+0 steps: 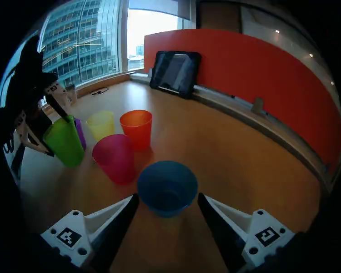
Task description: Pour water
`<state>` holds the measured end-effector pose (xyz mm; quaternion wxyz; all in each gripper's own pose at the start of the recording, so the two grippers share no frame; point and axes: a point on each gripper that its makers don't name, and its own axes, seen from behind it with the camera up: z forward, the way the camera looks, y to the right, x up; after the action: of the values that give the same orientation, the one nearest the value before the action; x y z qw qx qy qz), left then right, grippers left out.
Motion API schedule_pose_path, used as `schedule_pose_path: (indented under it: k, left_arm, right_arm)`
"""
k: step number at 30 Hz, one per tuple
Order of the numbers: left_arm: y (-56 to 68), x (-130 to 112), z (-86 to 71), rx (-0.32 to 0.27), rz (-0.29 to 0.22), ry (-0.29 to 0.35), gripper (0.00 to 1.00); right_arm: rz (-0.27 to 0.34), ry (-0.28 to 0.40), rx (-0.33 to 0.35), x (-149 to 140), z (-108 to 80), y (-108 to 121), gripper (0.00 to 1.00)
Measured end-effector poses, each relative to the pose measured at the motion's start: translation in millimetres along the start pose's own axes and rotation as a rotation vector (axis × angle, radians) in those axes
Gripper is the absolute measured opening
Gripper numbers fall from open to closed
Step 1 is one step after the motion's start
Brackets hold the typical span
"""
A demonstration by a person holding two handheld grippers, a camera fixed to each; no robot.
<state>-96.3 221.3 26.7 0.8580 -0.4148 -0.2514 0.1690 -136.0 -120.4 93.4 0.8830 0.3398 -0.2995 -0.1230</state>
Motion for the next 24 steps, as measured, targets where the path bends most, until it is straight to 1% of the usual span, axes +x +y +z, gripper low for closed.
schedule_pose_path:
  k: [8,18,19,20,21,24]
  left_arm:
    - [2.4,1.3,-6.3,-0.002,-0.002,0.01,0.87]
    - [3.2,2.0,-10.9,0.001,0.001,0.018,0.87]
    - [3.2,2.2,-11.2,0.002,0.0,0.019,0.87]
    - [3.2,2.4,-11.5,0.003,-0.001,0.021,0.87]
    - [3.1,2.4,-11.8,0.003,-0.002,0.022,0.87]
    - [2.7,1.9,-12.7,0.006,-0.007,0.026,0.87]
  right_arm:
    - [-0.004,-0.008,0.007,-1.4,12.2,-1.0,1.0]
    - [-0.009,-0.003,0.002,1.8,18.4,-2.9,1.0]
    - [-0.009,-0.002,-0.002,1.7,18.8,-2.3,0.98]
    - [-0.008,-0.002,-0.005,1.6,19.1,-1.5,0.93]
    - [-0.007,0.0,-0.006,1.9,19.3,-1.4,0.91]
    - [-0.003,0.005,-0.006,3.0,19.2,-1.8,0.9]
